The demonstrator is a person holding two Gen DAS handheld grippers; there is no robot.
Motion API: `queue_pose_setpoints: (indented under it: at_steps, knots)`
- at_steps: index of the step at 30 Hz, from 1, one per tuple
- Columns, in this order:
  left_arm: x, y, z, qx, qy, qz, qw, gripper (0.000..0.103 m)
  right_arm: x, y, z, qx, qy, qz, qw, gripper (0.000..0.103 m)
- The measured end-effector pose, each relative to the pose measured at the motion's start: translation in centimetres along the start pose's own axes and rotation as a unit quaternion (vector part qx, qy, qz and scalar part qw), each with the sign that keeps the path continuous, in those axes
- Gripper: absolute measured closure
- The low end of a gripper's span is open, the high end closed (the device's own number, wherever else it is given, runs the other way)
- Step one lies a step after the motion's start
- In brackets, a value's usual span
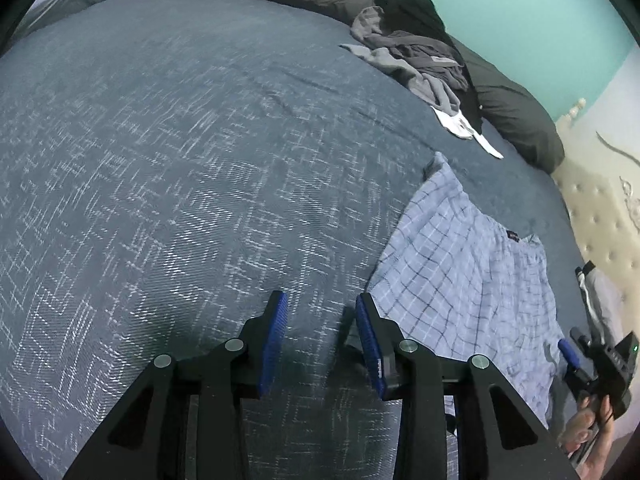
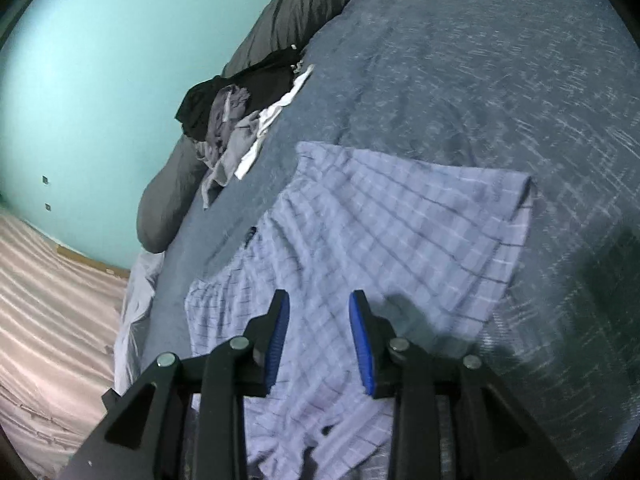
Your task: Fold clothes
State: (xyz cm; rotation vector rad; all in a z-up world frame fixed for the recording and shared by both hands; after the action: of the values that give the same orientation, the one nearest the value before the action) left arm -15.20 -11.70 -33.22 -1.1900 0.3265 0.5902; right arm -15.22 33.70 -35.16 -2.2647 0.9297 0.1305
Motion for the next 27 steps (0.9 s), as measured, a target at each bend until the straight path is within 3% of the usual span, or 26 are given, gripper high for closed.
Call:
queue_pose_setpoints:
  at_steps: [14,16,21,27]
  knots:
    - [0.7,0.2,1.3,-0.072,0.083,-0.008,0.9939,0.065,0.6,0.0,-0.2,0.003,-0.018,-0.011,1.0,0.072]
    - [0.7,0.1,1.5,-0.057,0.084,-0.009,0.9947,0.065,0.6,-0.1,-0.2,0.003,-0.019,-0.007,1.0,0.072]
    - [1.0,0.4,2.6,-0.06,0.107,-0.011,0.9923,0.065,0.5,0.0,0.1,0.005,-0.012,-0.007,1.0,0.072]
    - [0.7,0.8,3.5,-0.026,0.099,-0.01,0.9947,0.065,0.5,0.2,0.0,0.005,-0.014,-0.008,1.0,0.072]
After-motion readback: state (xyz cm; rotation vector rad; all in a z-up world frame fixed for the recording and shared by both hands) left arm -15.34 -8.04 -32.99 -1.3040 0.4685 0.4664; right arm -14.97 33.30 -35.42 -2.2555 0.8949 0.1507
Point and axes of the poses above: each gripper's, at about its wrist camera, not at the fingertips, and y roughly the way its jaws point, z to its right, x to its underside, the point moved 2 cm from there along y, roughly the way its jaws point, and after that the axes turned 4 degrees about y, right-handed, at the moved point
